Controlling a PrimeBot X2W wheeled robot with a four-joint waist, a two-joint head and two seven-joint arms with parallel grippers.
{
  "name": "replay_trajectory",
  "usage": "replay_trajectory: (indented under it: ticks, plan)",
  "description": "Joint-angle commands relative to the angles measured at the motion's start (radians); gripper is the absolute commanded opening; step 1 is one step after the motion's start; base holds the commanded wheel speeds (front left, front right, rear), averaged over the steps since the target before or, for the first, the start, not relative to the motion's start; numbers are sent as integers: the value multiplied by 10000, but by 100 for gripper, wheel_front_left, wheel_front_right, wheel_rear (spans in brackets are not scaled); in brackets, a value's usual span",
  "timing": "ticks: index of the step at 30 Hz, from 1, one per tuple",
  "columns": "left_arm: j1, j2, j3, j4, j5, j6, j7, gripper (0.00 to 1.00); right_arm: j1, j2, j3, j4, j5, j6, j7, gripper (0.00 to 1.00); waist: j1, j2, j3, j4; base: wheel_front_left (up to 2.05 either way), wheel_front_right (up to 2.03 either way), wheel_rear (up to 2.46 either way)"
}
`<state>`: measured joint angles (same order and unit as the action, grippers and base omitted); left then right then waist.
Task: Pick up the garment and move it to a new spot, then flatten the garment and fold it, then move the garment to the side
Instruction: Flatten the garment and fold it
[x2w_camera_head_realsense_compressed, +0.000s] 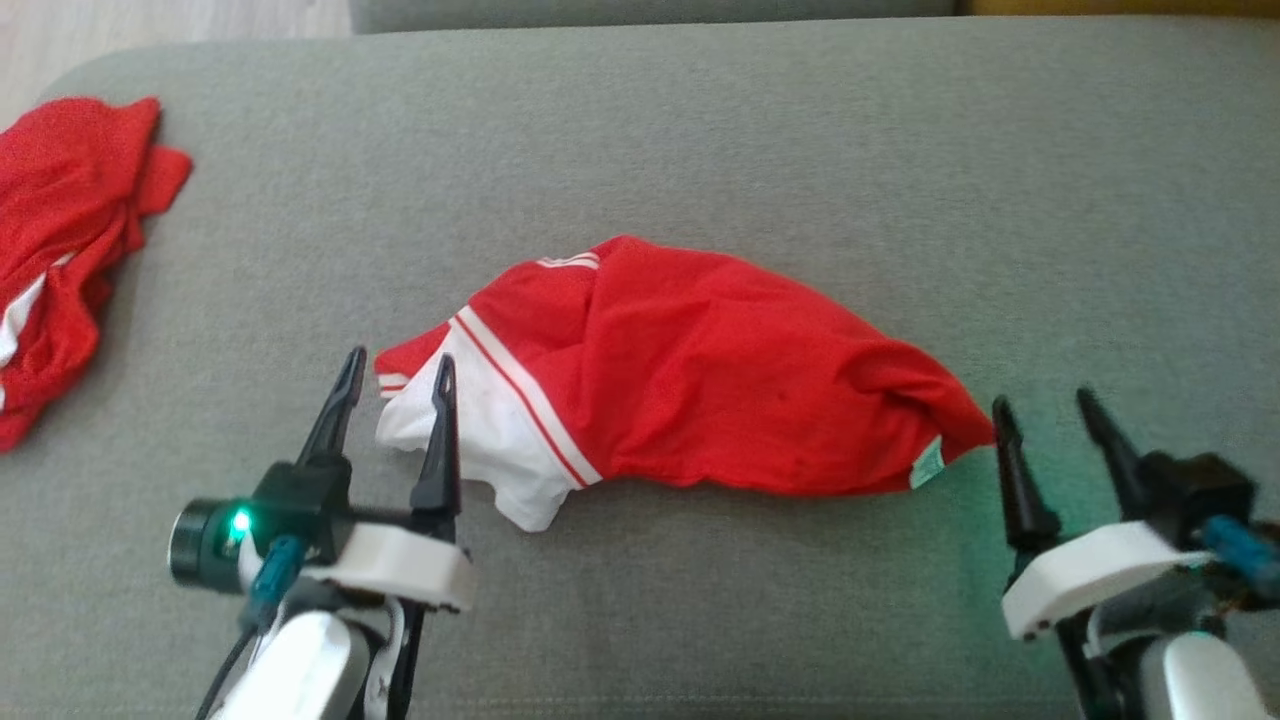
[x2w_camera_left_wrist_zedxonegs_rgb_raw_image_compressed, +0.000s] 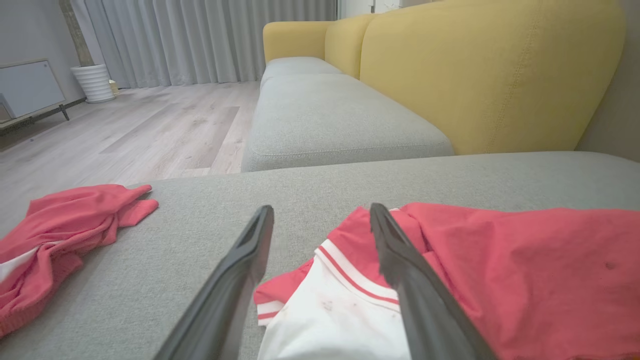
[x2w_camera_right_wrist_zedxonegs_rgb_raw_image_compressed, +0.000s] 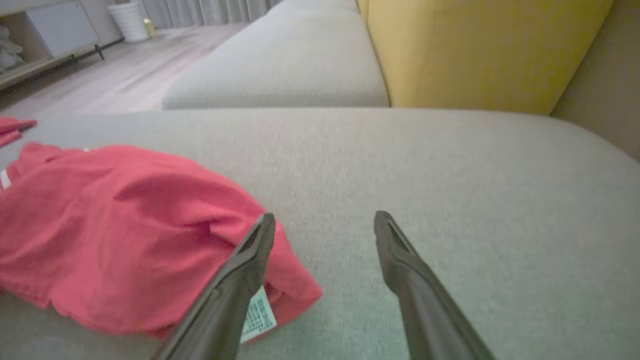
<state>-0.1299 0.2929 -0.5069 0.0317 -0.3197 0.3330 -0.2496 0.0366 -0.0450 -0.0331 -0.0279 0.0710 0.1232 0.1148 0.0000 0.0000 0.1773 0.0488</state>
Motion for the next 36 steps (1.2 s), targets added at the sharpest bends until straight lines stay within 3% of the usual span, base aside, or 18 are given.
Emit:
replay_trajectory:
  ticks: [1,11,12,13,14,15,23,31,36]
  plan:
    - [-571,105,368,-308,2,-7,-96,100,-118,-53,260,-228,-114,75,22,100,0,0,101,114,0,0,0]
    - [-971,-304,297,-127,3,-195,-115,100,-938,-199,342,1881,-12,75,125,100,0,0,574,705,0,0,0]
    - [-1018,-360,332,-101,27,-223,-117,100,-1144,-284,331,2156,55,75,113,91,0,0,623,766,0,0,0]
    - [-1036,-390,351,-96,46,-238,-118,100,-1244,-340,303,2265,76,75,102,47,0,0,633,796,0,0,0]
    - [-1047,-420,370,-93,67,-254,-119,100,-1343,-404,263,2324,64,75,72,11,0,0,642,824,0,0,0]
    - [-1055,-450,392,-94,89,-266,-119,100,-1426,-457,225,2356,72,75,75,0,0,0,651,849,0,0,0]
    - [-1030,-673,574,-125,273,-383,-121,100,-2264,-1307,93,1854,129,75,327,0,0,0,705,952,0,0,0]
    - [-1173,-891,687,-11,443,-615,-121,100,-4164,-3135,1498,2532,995,75,963,0,0,0,954,1128,0,0,0]
    - [-1324,-1038,659,111,532,-774,-121,100,-5310,-3737,2534,3656,1497,75,771,0,0,0,1138,1299,0,0,0]
